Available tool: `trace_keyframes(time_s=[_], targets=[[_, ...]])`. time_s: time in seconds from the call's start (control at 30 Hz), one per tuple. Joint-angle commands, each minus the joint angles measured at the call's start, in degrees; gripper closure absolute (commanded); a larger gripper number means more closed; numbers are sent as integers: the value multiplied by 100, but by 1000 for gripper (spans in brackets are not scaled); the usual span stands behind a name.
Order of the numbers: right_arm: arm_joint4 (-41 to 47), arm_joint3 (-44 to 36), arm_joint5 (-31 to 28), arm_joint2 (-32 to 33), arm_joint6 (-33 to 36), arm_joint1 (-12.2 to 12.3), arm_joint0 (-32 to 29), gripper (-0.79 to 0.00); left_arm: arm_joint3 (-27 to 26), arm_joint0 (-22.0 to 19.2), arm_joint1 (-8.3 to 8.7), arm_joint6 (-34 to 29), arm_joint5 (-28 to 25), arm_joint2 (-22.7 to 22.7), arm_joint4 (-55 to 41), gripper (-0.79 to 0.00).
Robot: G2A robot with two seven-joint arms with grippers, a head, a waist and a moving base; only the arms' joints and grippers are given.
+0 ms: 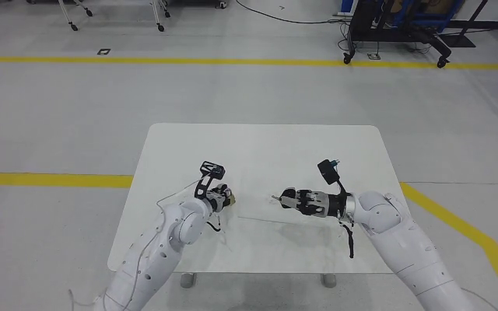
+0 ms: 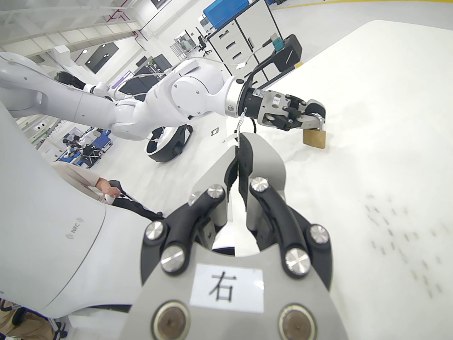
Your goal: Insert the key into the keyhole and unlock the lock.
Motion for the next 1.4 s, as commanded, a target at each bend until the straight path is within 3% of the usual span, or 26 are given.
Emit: trace_keyframes(time_s=[0.0, 0.23, 0.3, 0.5, 0.57, 0.63, 0.77, 0.9, 0.97, 1.37], targets=[[0, 0, 0, 0, 0, 0, 0, 0, -112, 71, 6, 248, -177, -69, -122, 0], [0, 0, 0, 0, 0, 0, 0, 0, -292, 577, 52, 1605, -1503, -801, -1879, 0], [0, 0, 0, 0, 0, 0, 0, 0, -287, 641, 82, 1649, -1882, -951, -2068, 0], [0, 0, 0, 0, 0, 0, 0, 0, -308, 647, 78, 1679, -1893, -949, -2104, 0], [-3, -66, 90, -68, -121, -18, -31, 0, -309, 700, 51, 1789, -2003, -926, -2576, 0], [20, -74, 157, -210, -398, -68, -29, 0, -135, 663, 2, 1685, -2094, -890, -3536, 0], [-117, 76, 228, -496, -1088, -205, 106, 0, 572, 379, -107, 829, -2076, -829, -6128, 0], [42, 173, 224, -781, -1743, -346, 170, 0, 967, 114, -174, 527, -2078, -796, -7074, 0], [696, 254, 130, -1018, -1973, -430, 163, 0, 1077, 31, -184, 453, -2041, -776, -7126, 0], [703, 206, 228, -1029, -1982, -433, 139, 0, 1082, 41, -186, 473, -2016, -772, -7129, 0]])
